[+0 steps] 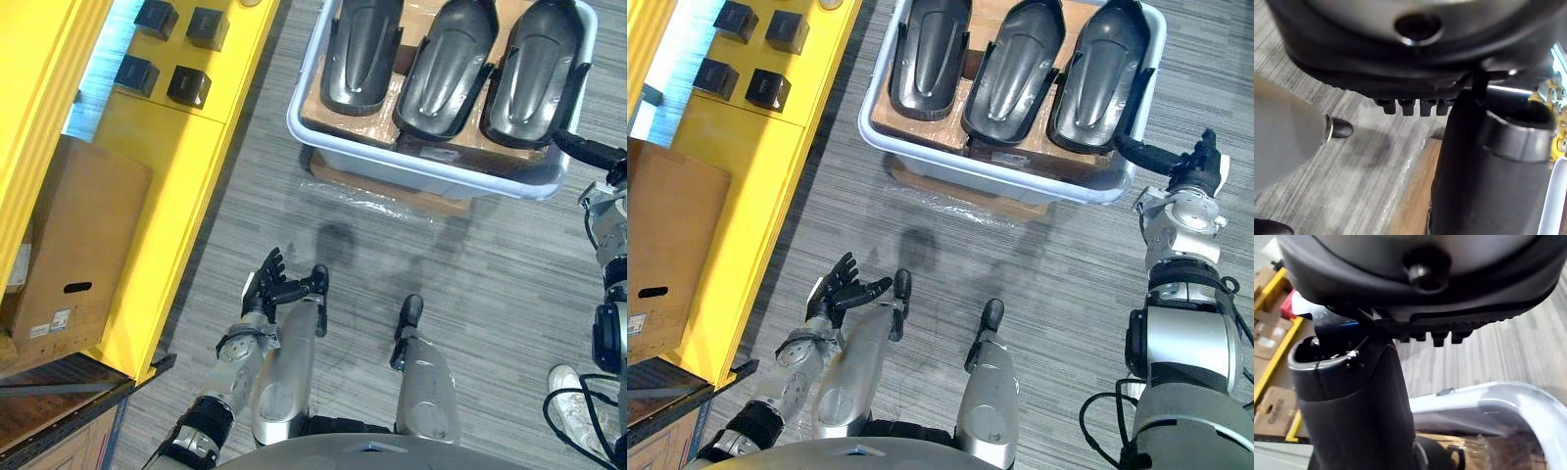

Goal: Walk over and take three plastic housings, then place them on the shelf

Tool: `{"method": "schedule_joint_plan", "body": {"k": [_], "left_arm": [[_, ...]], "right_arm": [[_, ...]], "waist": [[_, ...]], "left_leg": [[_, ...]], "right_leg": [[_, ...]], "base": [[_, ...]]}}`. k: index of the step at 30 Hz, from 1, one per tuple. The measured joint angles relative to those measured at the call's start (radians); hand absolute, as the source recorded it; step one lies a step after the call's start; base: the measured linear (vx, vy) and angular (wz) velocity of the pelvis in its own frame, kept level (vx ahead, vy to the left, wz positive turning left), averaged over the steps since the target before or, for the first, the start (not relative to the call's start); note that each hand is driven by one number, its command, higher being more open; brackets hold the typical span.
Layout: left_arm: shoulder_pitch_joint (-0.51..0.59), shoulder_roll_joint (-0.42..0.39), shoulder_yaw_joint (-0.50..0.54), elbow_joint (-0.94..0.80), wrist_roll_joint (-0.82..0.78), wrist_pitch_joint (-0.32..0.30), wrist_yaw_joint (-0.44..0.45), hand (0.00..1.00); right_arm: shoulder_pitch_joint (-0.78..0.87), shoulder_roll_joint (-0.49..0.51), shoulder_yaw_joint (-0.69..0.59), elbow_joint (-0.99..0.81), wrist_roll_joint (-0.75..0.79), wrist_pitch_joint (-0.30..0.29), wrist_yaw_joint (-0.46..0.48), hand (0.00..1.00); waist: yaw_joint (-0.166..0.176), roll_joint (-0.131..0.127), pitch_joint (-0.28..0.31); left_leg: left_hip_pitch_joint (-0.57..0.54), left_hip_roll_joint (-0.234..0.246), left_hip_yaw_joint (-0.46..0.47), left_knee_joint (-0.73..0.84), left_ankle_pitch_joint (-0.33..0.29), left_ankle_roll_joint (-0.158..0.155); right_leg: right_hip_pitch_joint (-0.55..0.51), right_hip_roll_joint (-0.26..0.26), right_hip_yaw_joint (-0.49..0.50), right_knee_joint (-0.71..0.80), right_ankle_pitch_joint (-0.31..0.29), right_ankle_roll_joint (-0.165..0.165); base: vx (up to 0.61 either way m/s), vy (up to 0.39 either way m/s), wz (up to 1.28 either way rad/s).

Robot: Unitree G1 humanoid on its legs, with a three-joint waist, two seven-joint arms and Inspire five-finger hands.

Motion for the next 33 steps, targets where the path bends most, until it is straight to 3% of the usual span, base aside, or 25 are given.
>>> {"method": "schedule_joint_plan", "body": {"k": [4,12,24,33], "left_arm": [[0.001,-0.018,-0.023,0.046,-0.029,0.000,-0.002,1.00],[0.010,-0.020,-0.057,0.090,-0.070,-0.008,-0.010,1.00],[0.022,-0.027,-0.064,0.087,-0.071,-0.026,-0.019,1.00],[0.021,-0.041,-0.096,0.098,-0.104,-0.046,-0.014,1.00]], "right_arm": [[-0.073,-0.077,0.000,0.055,-0.002,0.052,-0.011,1.00],[-0.161,-0.100,0.079,0.074,-0.004,0.069,-0.039,1.00],[-0.182,-0.138,0.157,-0.007,-0.006,0.049,-0.046,1.00],[-0.197,-0.150,0.196,-0.007,-0.005,0.075,-0.066,1.00]], "waist": [[0.018,0.032,0.004],[0.038,0.040,-0.001],[0.044,0.049,-0.008],[0.072,0.082,-0.031]], "left_leg": [[-0.003,-0.014,-0.005,-0.042,0.037,0.000],[-0.020,-0.021,-0.014,-0.080,0.071,-0.014],[-0.038,-0.024,-0.018,-0.050,0.064,-0.012],[-0.073,-0.029,-0.021,-0.036,0.054,-0.017]], "right_leg": [[-0.035,-0.018,-0.005,0.036,-0.013,0.001],[-0.106,-0.035,-0.006,0.121,-0.049,-0.010],[-0.119,-0.041,-0.007,0.149,-0.063,-0.011],[-0.162,-0.052,-0.006,0.186,-0.079,-0.011]], "base": [[-0.03,-0.009,0.09],[-0.02,-0.020,0.05],[0.00,-0.002,0.01],[0.00,0.000,0.00]]}}
